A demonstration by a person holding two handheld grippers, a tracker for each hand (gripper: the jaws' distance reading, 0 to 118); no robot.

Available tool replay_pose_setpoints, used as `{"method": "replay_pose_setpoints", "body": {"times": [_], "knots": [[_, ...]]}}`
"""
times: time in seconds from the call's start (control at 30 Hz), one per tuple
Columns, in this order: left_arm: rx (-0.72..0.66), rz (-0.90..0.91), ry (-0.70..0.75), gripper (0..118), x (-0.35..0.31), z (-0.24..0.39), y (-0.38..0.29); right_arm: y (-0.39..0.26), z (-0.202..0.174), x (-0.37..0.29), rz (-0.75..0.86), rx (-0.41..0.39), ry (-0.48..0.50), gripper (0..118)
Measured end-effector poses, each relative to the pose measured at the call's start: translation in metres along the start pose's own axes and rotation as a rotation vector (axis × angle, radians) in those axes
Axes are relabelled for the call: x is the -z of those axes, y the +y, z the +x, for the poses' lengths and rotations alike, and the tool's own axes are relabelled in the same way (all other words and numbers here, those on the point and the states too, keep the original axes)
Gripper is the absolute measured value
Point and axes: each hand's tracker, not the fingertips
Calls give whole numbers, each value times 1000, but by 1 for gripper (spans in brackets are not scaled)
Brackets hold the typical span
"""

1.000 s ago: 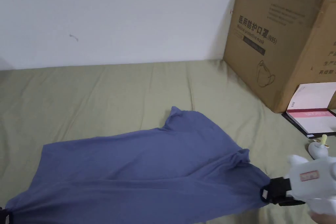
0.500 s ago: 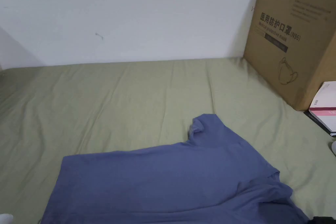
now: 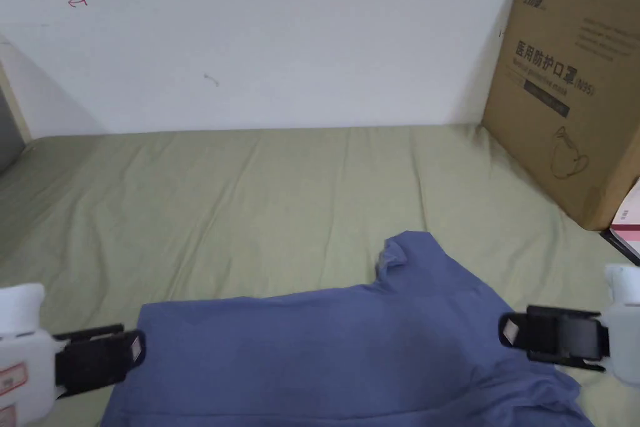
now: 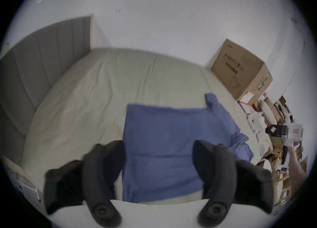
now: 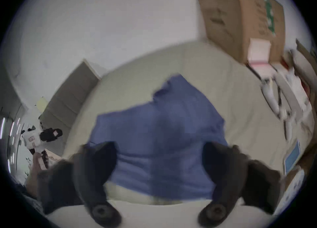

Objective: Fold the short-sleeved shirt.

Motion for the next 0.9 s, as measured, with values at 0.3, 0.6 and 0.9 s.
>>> {"method": "replay_pose_setpoints", "body": {"times": [0.3,0.6,0.9], "knots": [[99,-71,23,0,86,1,73,49,-22,78,43,150,219,5],[72,-372,118,93,249,-84,84,45,-4,104,-6,262,268,5],[40,-467,155,111,333,-121,52,32,10,134,-90,269,208,5]]}}
